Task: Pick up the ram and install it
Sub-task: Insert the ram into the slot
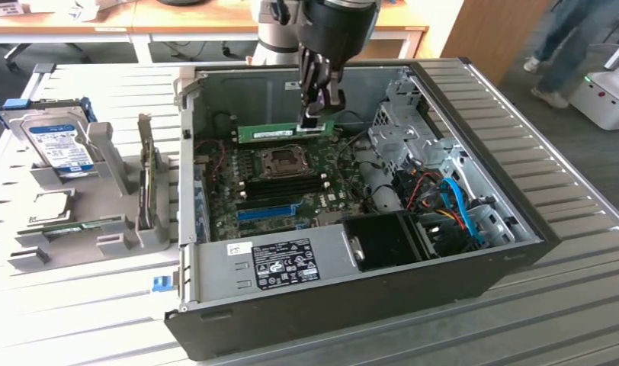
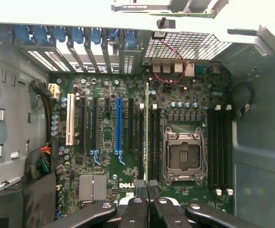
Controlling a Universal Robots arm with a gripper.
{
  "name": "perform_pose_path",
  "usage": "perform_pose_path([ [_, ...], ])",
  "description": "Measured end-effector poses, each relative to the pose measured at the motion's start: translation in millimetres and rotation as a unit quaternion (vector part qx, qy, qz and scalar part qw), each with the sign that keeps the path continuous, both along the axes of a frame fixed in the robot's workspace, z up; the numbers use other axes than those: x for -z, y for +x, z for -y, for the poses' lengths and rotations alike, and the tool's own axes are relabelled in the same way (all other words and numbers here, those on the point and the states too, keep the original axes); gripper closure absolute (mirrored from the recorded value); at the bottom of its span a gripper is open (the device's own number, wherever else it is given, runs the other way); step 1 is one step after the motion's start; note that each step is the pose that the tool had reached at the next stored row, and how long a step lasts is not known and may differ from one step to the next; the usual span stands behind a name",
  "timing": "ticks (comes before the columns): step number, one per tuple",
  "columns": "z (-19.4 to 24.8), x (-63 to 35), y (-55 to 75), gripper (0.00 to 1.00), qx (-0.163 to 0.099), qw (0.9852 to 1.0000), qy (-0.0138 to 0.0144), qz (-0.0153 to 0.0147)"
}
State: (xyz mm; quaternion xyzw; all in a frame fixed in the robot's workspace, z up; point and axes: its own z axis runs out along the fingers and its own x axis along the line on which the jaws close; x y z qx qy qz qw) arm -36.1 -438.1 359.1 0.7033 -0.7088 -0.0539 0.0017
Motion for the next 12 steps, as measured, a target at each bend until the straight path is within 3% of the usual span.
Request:
perform_pose_path([
  [12, 0.0, 15.1, 0.0, 0.88, 0.0, 1.0, 0.0, 0.0],
])
